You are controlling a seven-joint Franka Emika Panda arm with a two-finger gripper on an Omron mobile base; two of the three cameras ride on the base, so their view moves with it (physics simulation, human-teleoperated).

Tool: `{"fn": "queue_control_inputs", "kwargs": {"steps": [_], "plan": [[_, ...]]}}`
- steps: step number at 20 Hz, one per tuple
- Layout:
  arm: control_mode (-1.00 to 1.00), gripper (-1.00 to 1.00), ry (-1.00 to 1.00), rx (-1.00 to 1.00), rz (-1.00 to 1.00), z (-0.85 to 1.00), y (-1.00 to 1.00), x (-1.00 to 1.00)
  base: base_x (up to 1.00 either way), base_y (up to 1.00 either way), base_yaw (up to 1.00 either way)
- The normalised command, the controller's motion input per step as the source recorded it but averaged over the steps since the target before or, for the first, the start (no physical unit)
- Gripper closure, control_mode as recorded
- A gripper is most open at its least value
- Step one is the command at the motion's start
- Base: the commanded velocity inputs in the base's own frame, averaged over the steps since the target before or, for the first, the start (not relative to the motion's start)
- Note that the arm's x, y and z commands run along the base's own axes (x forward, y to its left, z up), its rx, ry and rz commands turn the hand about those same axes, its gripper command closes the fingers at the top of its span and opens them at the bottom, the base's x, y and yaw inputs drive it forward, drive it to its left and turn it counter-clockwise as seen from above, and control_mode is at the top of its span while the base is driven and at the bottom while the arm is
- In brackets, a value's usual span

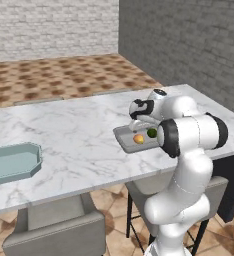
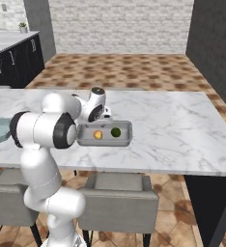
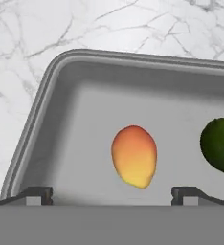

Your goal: Place the cold items (mango and lime) from the fridge in one tupperware on the dining counter. Place the warm items (hot dog and kebab skewer) in the stove area in another tupperware.

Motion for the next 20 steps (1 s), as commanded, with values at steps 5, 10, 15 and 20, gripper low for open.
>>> {"fn": "queue_control_inputs", "kwargs": {"steps": [5, 10, 15, 20], "plan": [[-1.0, -1.0, 0.03, 0.25, -0.01, 1.0, 0.0, -0.31, 0.0, 0.0, 0.0], [-1.0, -1.0, 0.24, 0.16, -0.1, 0.96, 0.0, -0.36, 0.0, 0.0, 0.0], [-1.0, -1.0, 0.03, 0.09, -0.37, 0.54, 0.0, -0.82, 0.0, 0.0, 0.0], [-1.0, -1.0, 0.04, 0.01, -0.43, 0.45, 0.01, -0.84, 0.0, 0.0, 0.0]]}}
